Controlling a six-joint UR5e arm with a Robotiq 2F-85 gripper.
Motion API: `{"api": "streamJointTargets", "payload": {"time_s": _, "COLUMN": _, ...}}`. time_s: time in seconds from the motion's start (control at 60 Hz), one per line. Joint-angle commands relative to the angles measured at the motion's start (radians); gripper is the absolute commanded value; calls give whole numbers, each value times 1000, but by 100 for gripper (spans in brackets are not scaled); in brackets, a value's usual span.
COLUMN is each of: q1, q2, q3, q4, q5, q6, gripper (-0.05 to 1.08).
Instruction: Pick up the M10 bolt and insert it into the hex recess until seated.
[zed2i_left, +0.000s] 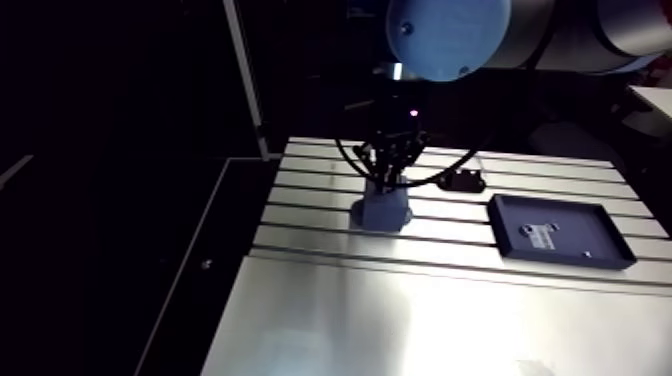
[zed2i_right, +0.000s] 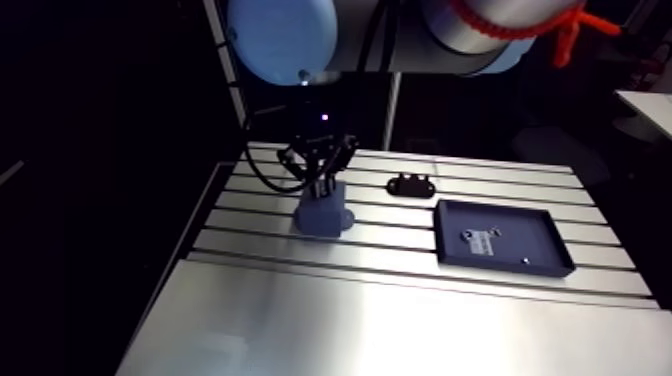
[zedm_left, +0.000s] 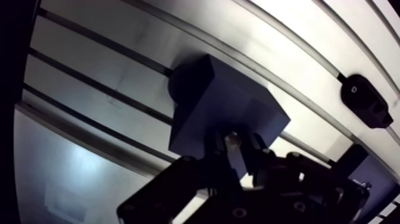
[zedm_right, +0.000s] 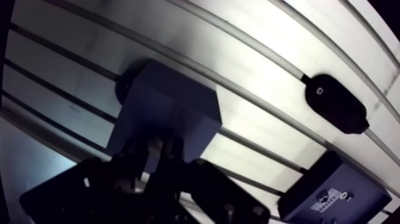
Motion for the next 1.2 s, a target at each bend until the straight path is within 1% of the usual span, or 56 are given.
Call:
{"api": "streamJointTargets", "payload": {"time_s": 0.017, "q1": 0, "q2": 0, "q3": 3, "q4": -1, "q5": -1, "q6": -20, "gripper": 70}}
{"api": "streamJointTargets", "payload": {"time_s": 0.05, "q1": 0, "q2": 0, "q3": 3, "q4": -1, "q5": -1, "q6": -20, "gripper": 70}}
{"api": "streamJointTargets", "payload": {"time_s": 0.083, "q1": 1, "q2": -1, "q3": 3, "q4": 1, "q5": -1, "q6": -23, "gripper": 67}}
{"api": "streamJointTargets", "payload": {"time_s": 0.2, "q1": 0, "q2": -2, "q3": 1, "q4": 1, "q5": -4, "q6": -34, "gripper": 66}}
{"api": "streamJointTargets", "payload": {"time_s": 0.217, "q1": 0, "q2": -3, "q3": 1, "q4": 1, "q5": -3, "q6": -36, "gripper": 63}}
{"api": "streamJointTargets", "payload": {"time_s": 0.233, "q1": 0, "q2": -3, "q3": 1, "q4": 1, "q5": -3, "q6": -36, "gripper": 63}}
{"api": "streamJointTargets", "payload": {"time_s": 0.267, "q1": 0, "q2": -6, "q3": 0, "q4": 1, "q5": -4, "q6": -37, "gripper": 54}}
{"api": "streamJointTargets", "payload": {"time_s": 0.317, "q1": 0, "q2": -9, "q3": 0, "q4": 2, "q5": -3, "q6": -39, "gripper": 51}}
{"api": "streamJointTargets", "payload": {"time_s": 0.35, "q1": 1, "q2": -12, "q3": 0, "q4": 1, "q5": -4, "q6": -37, "gripper": 43}}
{"api": "streamJointTargets", "payload": {"time_s": 0.4, "q1": 3, "q2": -14, "q3": 0, "q4": 1, "q5": -3, "q6": -37, "gripper": 41}}
{"api": "streamJointTargets", "payload": {"time_s": 0.45, "q1": 4, "q2": -18, "q3": -2, "q4": 2, "q5": -4, "q6": -36, "gripper": 35}}
{"api": "streamJointTargets", "payload": {"time_s": 0.533, "q1": 6, "q2": -27, "q3": -3, "q4": 2, "q5": -1, "q6": -34, "gripper": 31}}
{"api": "streamJointTargets", "payload": {"time_s": 0.55, "q1": 7, "q2": -33, "q3": -5, "q4": 4, "q5": -1, "q6": -33, "gripper": 29}}
{"api": "streamJointTargets", "payload": {"time_s": 0.617, "q1": 7, "q2": -48, "q3": -5, "q4": 6, "q5": 0, "q6": -16, "gripper": 28}}
{"api": "streamJointTargets", "payload": {"time_s": 0.667, "q1": 9, "q2": -63, "q3": -2, "q4": 10, "q5": 3, "q6": 14, "gripper": 28}}
{"api": "streamJointTargets", "payload": {"time_s": 0.7, "q1": 9, "q2": -63, "q3": -2, "q4": 10, "q5": 3, "q6": 14, "gripper": 28}}
{"api": "streamJointTargets", "payload": {"time_s": 0.733, "q1": 9, "q2": -72, "q3": -2, "q4": 13, "q5": 0, "q6": 70, "gripper": 28}}
{"api": "streamJointTargets", "payload": {"time_s": 0.783, "q1": 8, "q2": -75, "q3": -1, "q4": 14, "q5": 0, "q6": 97, "gripper": 28}}
{"api": "streamJointTargets", "payload": {"time_s": 0.817, "q1": 9, "q2": -86, "q3": 0, "q4": 19, "q5": -1, "q6": 142, "gripper": 31}}
{"api": "streamJointTargets", "payload": {"time_s": 0.933, "q1": 9, "q2": -102, "q3": 0, "q4": 30, "q5": -1, "q6": 208, "gripper": 34}}
{"api": "streamJointTargets", "payload": {"time_s": 0.95, "q1": 9, "q2": -107, "q3": 0, "q4": 36, "q5": -1, "q6": 235, "gripper": 37}}
{"api": "streamJointTargets", "payload": {"time_s": 0.967, "q1": 9, "q2": -107, "q3": 0, "q4": 36, "q5": -1, "q6": 235, "gripper": 37}}
{"api": "streamJointTargets", "payload": {"time_s": 0.983, "q1": 9, "q2": -111, "q3": 1, "q4": 43, "q5": 0, "q6": 262, "gripper": 41}}
{"api": "streamJointTargets", "payload": {"time_s": 1.0, "q1": 9, "q2": -111, "q3": 1, "q4": 43, "q5": 0, "q6": 262, "gripper": 41}}
{"api": "streamJointTargets", "payload": {"time_s": 1.033, "q1": 9, "q2": -115, "q3": 4, "q4": 49, "q5": 1, "q6": 307, "gripper": 47}}
{"api": "streamJointTargets", "payload": {"time_s": 1.117, "q1": 9, "q2": -114, "q3": 10, "q4": 50, "q5": 3, "q6": 329, "gripper": 51}}
{"api": "streamJointTargets", "payload": {"time_s": 1.15, "q1": 9, "q2": -111, "q3": 15, "q4": 50, "q5": 5, "q6": 342, "gripper": 59}}
{"api": "streamJointTargets", "payload": {"time_s": 1.2, "q1": 9, "q2": -108, "q3": 16, "q4": 50, "q5": 5, "q6": 348, "gripper": 62}}
